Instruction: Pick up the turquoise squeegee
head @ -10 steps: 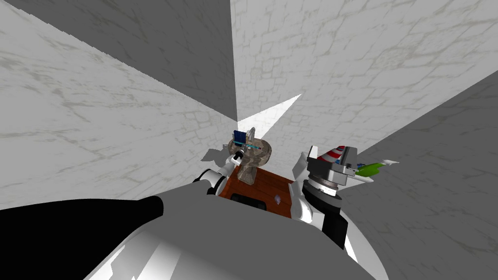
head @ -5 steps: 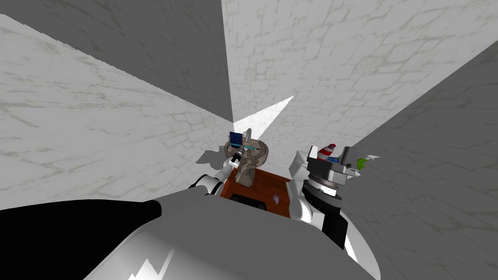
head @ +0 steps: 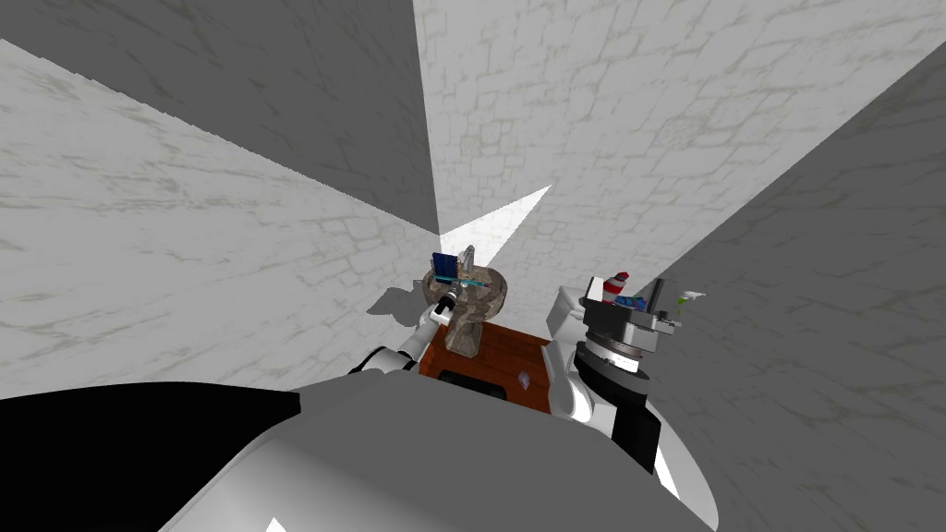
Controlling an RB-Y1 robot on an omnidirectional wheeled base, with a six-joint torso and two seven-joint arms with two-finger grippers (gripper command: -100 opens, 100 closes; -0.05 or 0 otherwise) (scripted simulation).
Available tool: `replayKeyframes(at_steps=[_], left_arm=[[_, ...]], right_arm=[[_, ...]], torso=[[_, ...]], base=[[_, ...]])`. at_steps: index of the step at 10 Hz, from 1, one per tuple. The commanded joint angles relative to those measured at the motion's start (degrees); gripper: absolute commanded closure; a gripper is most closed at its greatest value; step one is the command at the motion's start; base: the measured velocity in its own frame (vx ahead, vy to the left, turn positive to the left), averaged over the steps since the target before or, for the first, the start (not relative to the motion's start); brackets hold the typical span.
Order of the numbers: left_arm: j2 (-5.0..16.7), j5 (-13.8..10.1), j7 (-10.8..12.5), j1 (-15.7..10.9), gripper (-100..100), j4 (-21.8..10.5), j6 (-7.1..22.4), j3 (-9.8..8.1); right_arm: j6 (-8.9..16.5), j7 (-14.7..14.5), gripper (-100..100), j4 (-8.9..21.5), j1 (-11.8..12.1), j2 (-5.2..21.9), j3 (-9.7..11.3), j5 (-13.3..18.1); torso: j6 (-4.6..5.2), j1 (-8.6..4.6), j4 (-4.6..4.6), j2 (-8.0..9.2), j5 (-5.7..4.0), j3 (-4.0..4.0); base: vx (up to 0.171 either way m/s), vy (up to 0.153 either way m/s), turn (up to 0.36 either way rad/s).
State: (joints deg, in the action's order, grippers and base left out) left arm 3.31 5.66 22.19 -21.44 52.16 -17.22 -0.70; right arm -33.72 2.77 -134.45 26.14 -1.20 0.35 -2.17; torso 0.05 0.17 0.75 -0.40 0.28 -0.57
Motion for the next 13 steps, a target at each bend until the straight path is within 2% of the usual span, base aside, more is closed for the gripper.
replayKeyframes(at_steps=[1, 2, 4, 5, 6, 8, 9, 10, 12, 13], left_arm=[[0.15, -0.38, -0.25, 2.57, 100, 2.86, -0.07, 0.1], [0.16, -2.54, -2.48, 4.38, 100, 4.63, 1.31, 0.53], [0.16, -2.54, -2.48, 8.0, 100, 8.88, 1.31, 0.53], [0.16, -2.54, -2.48, 8.4, 100, 9.79, 1.31, 0.53], [0.17, -4.71, -4.72, 10.62, 100, 12.0, 2.69, 0.96], [0.17, -4.71, -4.72, 14.2, 100, 16.17, 2.69, 0.96], [0.17, -4.71, -4.72, 14.23, 100, 16.57, 2.69, 0.96], [0.18, -6.87, -6.95, 16.39, 100, 18.4, 4.07, 1.39], [0.18, -6.87, -6.95, 20.07, 100, 22.77, 4.07, 1.39], [0.18, -6.87, -6.95, 20.07, 100, 23.35, 4.07, 1.39]], right_arm=[[0.0, 0.0, 0, 0.0, 0.0, 0.0, 0.0, 0.0], [0.0, 0.0, 0, 0.0, 0.0, 0.0, 0.0, 0.0], [0.0, 0.0, 0, 0.0, 0.0, 0.0, 0.0, 0.0], [0.0, 0.0, 0, 0.0, 0.0, 0.0, 0.0, 0.0], [0.0, 0.0, 0, 0.0, 0.0, 0.0, 0.0, 0.0], [0.0, 0.0, 0, 0.0, 0.0, 0.0, 0.0, 0.0], [0.0, 0.0, 0, 0.0, 0.0, 0.0, 0.0, 0.0], [0.0, 0.0, 0, 0.0, 0.0, 0.0, 0.0, 0.0], [0.0, 0.0, 0, 0.0, 0.0, 0.0, 0.0, 0.0], [0.0, 0.0, 0, 0.0, 0.0, 0.0, 0.0, 0.0]], torso=[[0.0, 0.0, 0.0, 0.0, 0.0, 0.0], [-0.07, 0.02, 0.03, -0.01, 0.0, -0.02], [0.04, 0.02, 0.15, -0.24, 0.05, -0.19], [-0.04, 0.04, 0.19, -0.21, 0.06, -0.2], [-0.06, 0.05, 0.18, -0.14, 0.07, -0.17], [0.06, 0.06, 0.29, -0.31, 0.13, -0.3], [-0.04, 0.09, 0.36, -0.3, 0.14, -0.33], [-0.06, 0.11, 0.35, -0.26, 0.15, -0.31], [0.07, 0.12, 0.48, -0.46, 0.22, -0.47], [0.01, 0.14, 0.49, -0.45, 0.22, -0.48]], base=[[0.029, 0.009, -0.014], [0.055, 0.01, -0.166], [0.045, 0.01, -0.07], [0.0, -0.006, 0.024], [0.04, 0.006, -0.179], [0.04, 0.013, -0.081], [0.008, -0.004, 0.031], [0.042, 0.003, -0.206], [0.045, 0.016, -0.06], [0.003, 0.002, 0.025]])
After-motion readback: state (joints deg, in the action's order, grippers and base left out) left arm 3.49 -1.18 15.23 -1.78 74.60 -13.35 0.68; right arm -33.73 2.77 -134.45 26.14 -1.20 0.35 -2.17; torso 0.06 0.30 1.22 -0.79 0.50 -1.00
